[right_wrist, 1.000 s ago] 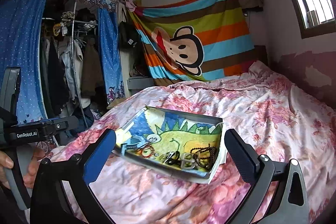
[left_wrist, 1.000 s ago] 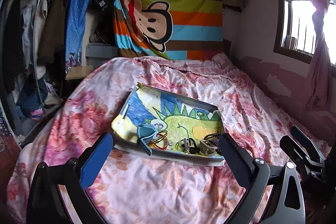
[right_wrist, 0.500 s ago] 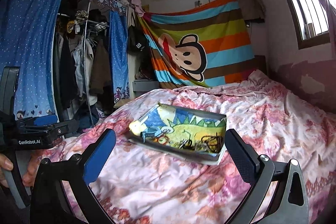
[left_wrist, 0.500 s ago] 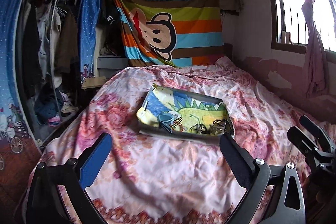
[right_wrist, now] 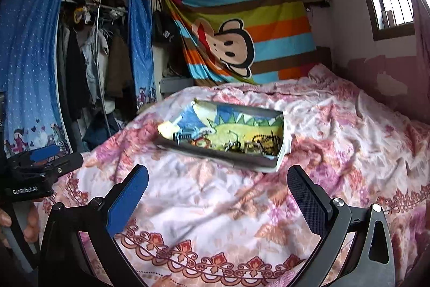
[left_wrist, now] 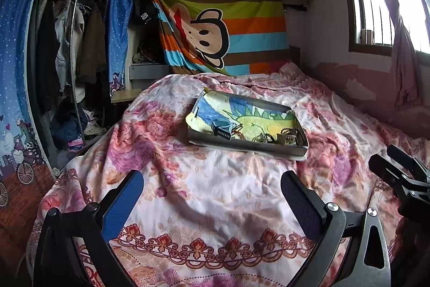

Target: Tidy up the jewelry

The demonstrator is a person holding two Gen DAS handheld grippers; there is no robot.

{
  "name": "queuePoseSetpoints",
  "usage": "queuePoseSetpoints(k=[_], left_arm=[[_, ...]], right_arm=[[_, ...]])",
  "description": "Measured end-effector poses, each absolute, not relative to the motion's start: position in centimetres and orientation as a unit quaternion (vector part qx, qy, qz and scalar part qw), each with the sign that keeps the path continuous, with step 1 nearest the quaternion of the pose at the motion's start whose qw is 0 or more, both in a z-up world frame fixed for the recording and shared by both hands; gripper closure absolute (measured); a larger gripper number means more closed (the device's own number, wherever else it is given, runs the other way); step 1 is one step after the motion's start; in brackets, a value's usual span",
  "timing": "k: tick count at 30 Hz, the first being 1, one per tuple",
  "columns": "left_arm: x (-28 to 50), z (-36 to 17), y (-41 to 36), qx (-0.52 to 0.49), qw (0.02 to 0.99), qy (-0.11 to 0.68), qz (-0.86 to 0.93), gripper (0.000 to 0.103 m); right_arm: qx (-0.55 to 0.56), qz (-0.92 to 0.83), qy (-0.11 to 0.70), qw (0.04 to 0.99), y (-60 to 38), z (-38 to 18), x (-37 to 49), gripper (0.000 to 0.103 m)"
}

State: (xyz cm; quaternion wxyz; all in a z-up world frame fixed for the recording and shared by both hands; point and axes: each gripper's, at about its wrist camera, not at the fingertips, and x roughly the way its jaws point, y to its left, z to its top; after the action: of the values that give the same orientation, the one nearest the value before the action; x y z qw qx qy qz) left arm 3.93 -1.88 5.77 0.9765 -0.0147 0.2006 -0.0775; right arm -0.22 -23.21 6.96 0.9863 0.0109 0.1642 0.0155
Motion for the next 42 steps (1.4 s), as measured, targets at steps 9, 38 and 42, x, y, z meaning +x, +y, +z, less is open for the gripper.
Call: queuePoseSetpoints(k=[9,38,42], left_arm=[[4.2,4.2,-1.6,-0.018,0.973,0.221,-0.070,0.000],[4.3,3.8,-1.8,-0.013,0.971,0.229,-0.069,0.000],[4.3,3.8,-1.8,-0.014,0.970,0.231,-0.069,0.000]], right_arm=[[0.004,0.010,0.178,0.984,-23.2,6.1,0.4,0.002],[-0.003,0.015,0.199,0.980,-22.8,5.1,1.0,0.002],[-0.003,0.015,0.199,0.980,-22.8,5.1,1.0,0.002]])
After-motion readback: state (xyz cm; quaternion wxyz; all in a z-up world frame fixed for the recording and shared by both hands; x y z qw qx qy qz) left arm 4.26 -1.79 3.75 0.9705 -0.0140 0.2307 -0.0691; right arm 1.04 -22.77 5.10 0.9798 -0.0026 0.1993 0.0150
